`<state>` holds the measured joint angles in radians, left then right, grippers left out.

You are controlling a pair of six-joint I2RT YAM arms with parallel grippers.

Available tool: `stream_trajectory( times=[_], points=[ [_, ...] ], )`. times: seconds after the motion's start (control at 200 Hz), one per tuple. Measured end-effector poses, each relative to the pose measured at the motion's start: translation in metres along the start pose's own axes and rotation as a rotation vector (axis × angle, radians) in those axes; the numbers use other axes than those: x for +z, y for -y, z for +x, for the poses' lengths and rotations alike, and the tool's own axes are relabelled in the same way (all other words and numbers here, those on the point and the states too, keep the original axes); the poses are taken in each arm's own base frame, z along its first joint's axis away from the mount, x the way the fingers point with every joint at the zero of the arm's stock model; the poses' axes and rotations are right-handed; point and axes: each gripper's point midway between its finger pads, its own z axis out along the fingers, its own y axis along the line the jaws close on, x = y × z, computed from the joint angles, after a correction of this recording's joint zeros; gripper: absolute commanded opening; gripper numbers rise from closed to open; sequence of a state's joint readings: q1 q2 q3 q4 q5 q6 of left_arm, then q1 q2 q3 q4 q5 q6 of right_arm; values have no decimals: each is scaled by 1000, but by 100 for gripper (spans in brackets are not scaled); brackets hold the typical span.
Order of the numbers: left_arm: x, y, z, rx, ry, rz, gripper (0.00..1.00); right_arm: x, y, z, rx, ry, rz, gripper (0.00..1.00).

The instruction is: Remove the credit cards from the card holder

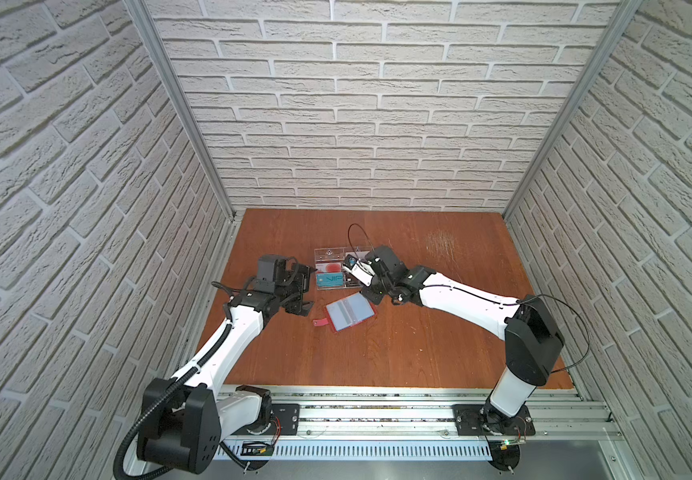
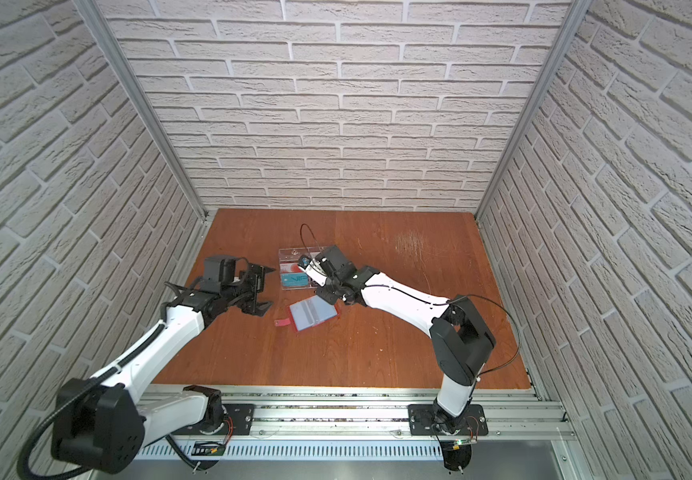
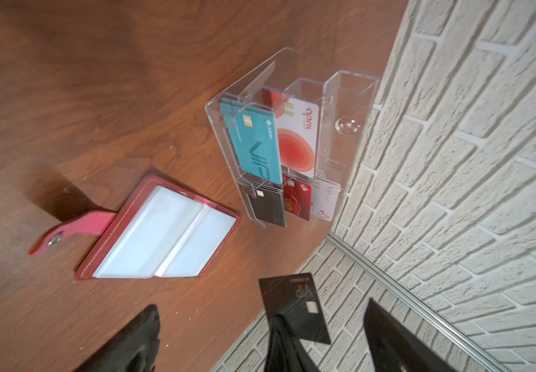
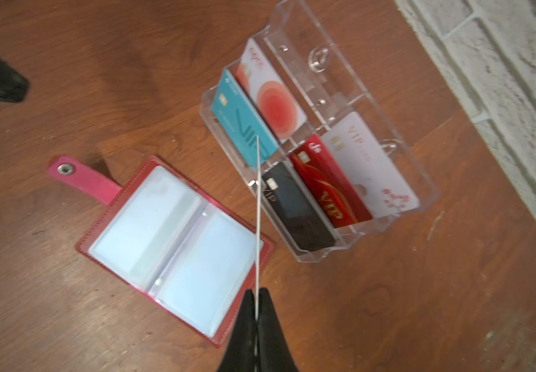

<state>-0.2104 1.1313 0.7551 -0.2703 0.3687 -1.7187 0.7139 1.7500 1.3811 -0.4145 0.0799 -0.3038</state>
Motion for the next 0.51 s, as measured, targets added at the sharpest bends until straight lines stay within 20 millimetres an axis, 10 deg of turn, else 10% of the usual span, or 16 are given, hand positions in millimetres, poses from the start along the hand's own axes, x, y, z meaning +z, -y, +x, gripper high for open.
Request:
stream_trajectory(
  times=[0.235,0.505],
  points=[
    [-17,17,7,182,5,126,98,1,47,-10,-70,-63,27,6],
    [-18,8,17,325,-11,210,98,21,42,14,-247,-193,-122,5]
  ],
)
